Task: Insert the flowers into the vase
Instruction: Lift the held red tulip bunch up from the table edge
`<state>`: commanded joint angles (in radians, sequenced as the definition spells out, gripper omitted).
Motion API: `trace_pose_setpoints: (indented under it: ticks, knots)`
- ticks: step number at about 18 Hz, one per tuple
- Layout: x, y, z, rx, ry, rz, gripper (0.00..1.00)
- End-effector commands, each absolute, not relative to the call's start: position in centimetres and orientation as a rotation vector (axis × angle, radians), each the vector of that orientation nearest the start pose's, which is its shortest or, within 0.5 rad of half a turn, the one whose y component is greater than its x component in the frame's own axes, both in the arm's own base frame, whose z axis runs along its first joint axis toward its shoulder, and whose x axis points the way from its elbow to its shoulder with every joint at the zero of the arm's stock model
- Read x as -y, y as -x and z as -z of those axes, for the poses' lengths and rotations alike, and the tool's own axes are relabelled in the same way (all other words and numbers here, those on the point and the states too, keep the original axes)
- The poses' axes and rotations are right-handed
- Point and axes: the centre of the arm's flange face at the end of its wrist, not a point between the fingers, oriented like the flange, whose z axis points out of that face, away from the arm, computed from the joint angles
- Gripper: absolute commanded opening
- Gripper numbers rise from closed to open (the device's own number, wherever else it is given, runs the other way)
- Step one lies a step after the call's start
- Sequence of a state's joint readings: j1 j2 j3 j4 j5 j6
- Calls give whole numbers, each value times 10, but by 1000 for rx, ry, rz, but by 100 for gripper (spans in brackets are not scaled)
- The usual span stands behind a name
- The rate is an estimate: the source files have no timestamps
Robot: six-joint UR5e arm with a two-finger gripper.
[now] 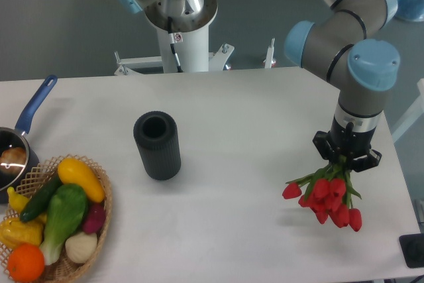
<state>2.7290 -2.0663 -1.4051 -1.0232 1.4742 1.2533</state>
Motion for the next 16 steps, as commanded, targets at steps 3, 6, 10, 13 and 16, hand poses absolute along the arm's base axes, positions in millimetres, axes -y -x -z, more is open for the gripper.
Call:
trace_pose_setpoints:
  ticks: [3, 6, 10, 13, 16]
  knots:
    - [-408, 577, -334, -157, 2959, -254, 0]
    - [-409, 576, -335, -155, 2956, -252, 0]
    - [-409, 565, -362, -122, 2880, -251, 0]
    - [-401, 546, -412, -42, 2699, -215, 0]
    - [-409, 530, -438, 25, 2573, -153, 0]
